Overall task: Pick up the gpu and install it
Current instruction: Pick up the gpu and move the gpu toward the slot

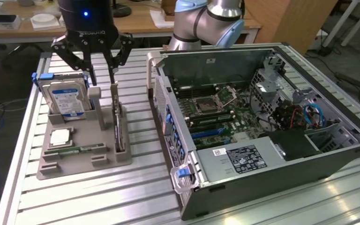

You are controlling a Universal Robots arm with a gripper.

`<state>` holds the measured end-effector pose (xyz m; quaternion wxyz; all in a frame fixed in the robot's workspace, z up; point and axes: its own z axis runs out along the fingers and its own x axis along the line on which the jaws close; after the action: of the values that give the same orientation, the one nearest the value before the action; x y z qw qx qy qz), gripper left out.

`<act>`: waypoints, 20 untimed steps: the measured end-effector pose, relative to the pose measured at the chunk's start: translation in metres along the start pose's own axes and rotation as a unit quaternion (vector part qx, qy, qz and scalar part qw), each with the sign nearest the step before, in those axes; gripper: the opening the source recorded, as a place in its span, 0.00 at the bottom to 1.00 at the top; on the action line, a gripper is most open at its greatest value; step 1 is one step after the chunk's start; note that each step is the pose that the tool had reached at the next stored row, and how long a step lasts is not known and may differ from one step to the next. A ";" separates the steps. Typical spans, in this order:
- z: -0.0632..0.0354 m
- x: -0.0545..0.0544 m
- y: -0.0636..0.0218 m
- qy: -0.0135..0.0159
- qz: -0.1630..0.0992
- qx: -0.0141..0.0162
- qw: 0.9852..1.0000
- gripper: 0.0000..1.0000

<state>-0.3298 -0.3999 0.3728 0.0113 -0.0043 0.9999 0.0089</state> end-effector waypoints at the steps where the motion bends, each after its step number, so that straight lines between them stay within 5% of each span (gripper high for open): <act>1: 0.0016 0.000 -0.0003 0.000 -0.002 0.001 1.000 0.41; 6: 0.0080 0.000 -0.0030 0.000 -0.006 0.004 1.000 0.41; 20: 0.0335 -0.001 -0.0052 0.000 0.001 0.004 1.000 0.41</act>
<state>-0.3280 -0.4045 0.3393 0.0113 -0.0032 0.9999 0.0046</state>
